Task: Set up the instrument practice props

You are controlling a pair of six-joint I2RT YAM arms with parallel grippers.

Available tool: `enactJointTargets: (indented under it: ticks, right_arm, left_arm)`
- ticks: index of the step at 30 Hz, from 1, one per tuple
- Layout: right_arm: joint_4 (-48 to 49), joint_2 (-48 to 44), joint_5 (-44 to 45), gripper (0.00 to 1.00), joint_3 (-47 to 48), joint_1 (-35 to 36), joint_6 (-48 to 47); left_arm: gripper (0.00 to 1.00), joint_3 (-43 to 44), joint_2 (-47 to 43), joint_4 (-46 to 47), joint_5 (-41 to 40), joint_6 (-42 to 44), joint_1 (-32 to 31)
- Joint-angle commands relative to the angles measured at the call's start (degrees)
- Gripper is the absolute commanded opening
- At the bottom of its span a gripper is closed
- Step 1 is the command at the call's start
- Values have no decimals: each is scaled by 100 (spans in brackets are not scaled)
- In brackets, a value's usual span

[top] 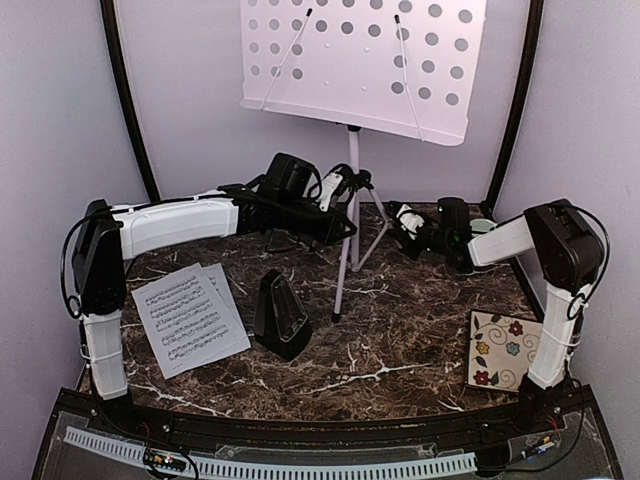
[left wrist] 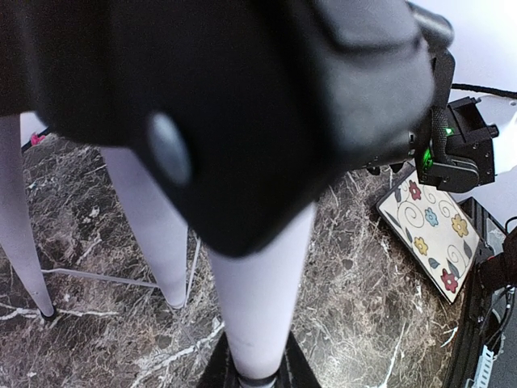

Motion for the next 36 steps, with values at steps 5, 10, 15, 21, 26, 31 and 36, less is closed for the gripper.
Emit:
enactJointTargets:
  ticks: [5,10,15,21,26,31,36]
  right_arm:
    - [4,124,1407,0,169,-906,578]
    - [-152,137,1311,0,242,-828,477]
    - [-231,206,1295,0,309,-774,436]
    - [-254,200,1214,20,262,-727,376]
    - [-211,-34,1188,45,55,-678,368]
    - [-276,-476,1246,63,-191,-564,404]
    - [-462,-1088,1363,81,-574,-383,521]
  left_arm:
    - [0,-120,-549,-754,443,-146,-50]
    - [0,-29,-385,-675,439,-20,-50]
    - [5,60,-244,-692,444,116,-50]
    - [15,135,-178,-638,462,157,-41]
    - [20,110,-141,-569,584,116,-41]
    - [38,79,-168,-549,712,101,-41]
    - [51,-345,-561,-322,810,174,31]
